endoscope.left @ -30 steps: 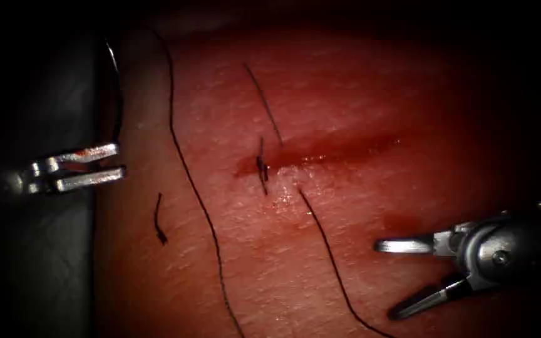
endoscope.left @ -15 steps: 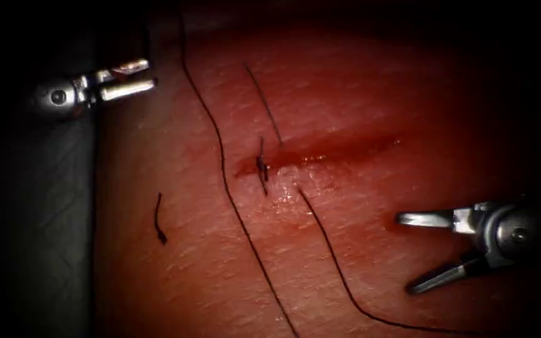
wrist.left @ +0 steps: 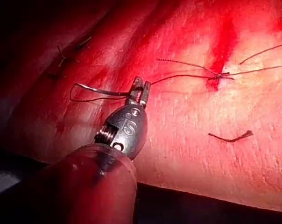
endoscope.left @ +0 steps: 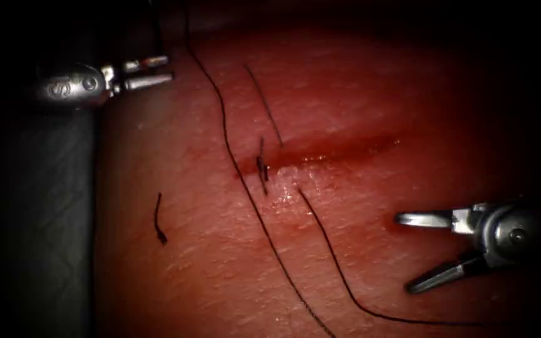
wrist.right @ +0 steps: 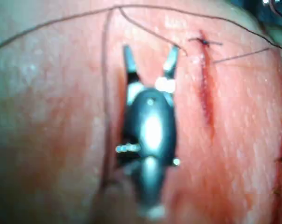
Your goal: Wound Closure
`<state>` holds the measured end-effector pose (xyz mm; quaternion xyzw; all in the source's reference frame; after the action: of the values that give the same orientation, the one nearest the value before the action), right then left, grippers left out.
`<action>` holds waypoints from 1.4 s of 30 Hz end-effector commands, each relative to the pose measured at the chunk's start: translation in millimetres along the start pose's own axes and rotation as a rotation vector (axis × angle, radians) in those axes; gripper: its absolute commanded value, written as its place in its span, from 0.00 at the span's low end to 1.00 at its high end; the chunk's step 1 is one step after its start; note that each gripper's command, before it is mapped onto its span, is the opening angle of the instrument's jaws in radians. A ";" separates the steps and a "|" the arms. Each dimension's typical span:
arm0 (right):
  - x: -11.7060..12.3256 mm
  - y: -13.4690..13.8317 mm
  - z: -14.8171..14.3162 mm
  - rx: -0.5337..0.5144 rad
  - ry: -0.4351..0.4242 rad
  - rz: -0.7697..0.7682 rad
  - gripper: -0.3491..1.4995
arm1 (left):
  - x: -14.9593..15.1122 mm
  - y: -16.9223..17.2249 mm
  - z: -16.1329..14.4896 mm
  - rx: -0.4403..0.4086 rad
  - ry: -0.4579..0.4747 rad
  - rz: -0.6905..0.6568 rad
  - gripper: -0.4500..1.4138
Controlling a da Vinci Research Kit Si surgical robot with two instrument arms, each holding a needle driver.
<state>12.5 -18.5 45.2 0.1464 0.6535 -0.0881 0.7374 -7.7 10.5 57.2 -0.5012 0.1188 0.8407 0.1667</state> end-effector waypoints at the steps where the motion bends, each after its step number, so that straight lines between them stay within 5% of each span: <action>1: -0.5 -0.6 1.1 0.001 0.002 0.002 0.74 | -0.1 0.0 0.8 -0.010 -0.023 0.001 0.00; 12: -0.8 -0.9 1.7 -0.002 -0.002 0.004 0.76 | -1.8 1.7 3.5 0.006 -0.120 0.038 0.00; 14: -0.8 -0.8 1.6 -0.002 -0.002 0.005 0.76 | -2.6 2.8 4.0 0.017 -0.115 -0.010 0.21; 21: -0.6 -0.3 1.7 -0.006 -0.003 0.010 0.74 | -3.7 5.2 4.2 0.000 -0.090 -0.093 0.59; 27: -0.6 0.1 1.9 -0.009 -0.004 0.013 0.73 | -1.7 5.0 2.6 -0.026 -0.074 -0.156 0.74; 37: -0.8 5.6 0.3 -0.103 -0.006 0.076 0.64 | 4.1 5.2 -1.3 -0.057 -0.023 -0.194 0.72; 42: -1.8 9.9 0.2 -0.161 -0.031 0.296 0.64 | 6.1 5.8 -2.6 -0.073 0.013 -0.204 0.62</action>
<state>14.6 -8.2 47.8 0.1929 0.6088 0.0959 0.7635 -10.2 5.2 49.7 -0.5300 0.0383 0.8149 0.2316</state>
